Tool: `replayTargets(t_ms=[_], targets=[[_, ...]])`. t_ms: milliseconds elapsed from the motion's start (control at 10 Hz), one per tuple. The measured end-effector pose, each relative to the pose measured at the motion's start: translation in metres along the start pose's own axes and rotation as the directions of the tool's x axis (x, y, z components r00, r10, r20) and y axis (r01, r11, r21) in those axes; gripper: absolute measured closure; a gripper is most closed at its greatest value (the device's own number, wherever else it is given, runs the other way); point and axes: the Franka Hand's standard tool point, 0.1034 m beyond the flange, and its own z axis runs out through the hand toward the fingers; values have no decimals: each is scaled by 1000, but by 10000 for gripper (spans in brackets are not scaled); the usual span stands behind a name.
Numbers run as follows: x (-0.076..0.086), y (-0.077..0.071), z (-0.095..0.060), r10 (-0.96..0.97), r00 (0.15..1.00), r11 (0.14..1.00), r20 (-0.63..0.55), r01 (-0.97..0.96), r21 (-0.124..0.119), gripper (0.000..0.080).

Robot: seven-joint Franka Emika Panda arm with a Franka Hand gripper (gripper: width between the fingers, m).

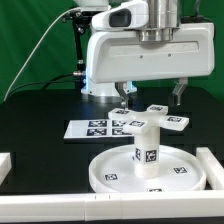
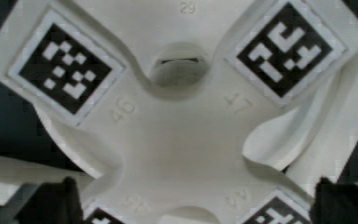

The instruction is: Assemble round table

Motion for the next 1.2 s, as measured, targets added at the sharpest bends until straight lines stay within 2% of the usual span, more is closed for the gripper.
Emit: replayTargets(t_ms=[300,500,700,1200], targets=[[-5,3,1,30,999,999,26,-30,10,150],[-9,6,8,31,999,1000,36,-31,5,150],[-10,2,17,23,999,1000,41,-23,0,150],[-11,3,27,42,999,999,31,-42,-15,150]])
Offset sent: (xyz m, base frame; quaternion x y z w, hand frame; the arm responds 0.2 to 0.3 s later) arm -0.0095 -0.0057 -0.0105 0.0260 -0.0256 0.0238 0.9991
